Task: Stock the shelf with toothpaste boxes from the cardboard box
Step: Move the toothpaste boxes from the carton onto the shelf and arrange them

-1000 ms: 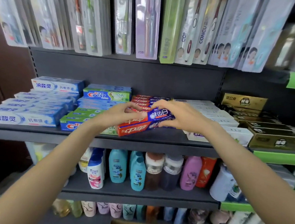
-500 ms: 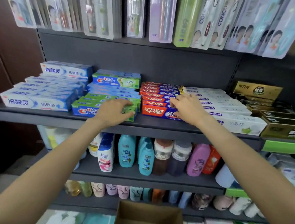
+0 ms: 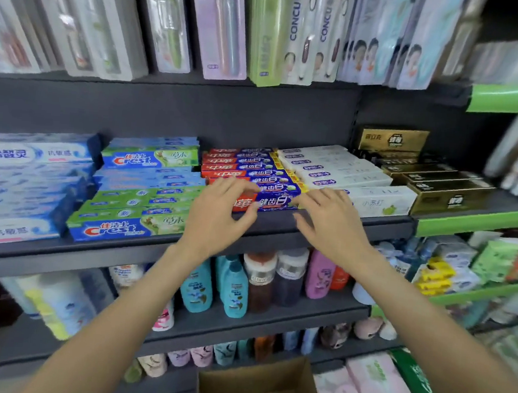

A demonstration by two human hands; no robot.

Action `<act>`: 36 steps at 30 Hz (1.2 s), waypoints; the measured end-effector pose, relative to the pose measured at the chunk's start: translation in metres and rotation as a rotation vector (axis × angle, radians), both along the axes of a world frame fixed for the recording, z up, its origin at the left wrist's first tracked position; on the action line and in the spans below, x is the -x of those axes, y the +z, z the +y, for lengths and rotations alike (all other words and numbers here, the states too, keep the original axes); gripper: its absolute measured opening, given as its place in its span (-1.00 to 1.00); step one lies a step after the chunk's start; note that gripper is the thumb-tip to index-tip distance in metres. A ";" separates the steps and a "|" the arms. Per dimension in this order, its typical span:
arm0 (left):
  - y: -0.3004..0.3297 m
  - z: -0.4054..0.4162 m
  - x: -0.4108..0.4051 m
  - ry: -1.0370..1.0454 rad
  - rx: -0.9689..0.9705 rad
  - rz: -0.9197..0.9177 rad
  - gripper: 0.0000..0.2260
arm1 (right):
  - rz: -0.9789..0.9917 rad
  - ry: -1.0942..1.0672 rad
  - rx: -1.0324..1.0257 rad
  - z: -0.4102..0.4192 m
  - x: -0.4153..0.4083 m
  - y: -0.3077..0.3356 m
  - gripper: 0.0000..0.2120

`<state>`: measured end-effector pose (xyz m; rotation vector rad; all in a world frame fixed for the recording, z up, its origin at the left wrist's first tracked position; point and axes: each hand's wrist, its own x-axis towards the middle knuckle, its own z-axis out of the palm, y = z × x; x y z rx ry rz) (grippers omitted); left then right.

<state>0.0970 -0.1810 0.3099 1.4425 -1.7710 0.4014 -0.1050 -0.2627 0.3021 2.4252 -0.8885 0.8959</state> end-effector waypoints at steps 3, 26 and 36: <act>0.009 -0.010 0.042 -0.124 0.057 0.081 -0.80 | -0.045 0.022 -0.015 0.000 0.050 0.003 -0.74; 0.021 -0.246 0.306 0.164 -0.781 -0.320 -0.05 | -0.029 -0.126 -0.589 -0.263 0.316 0.013 -0.52; 0.028 -0.271 0.304 0.075 -0.897 -0.346 -0.13 | -0.253 0.031 -0.807 -0.276 0.319 0.000 -0.59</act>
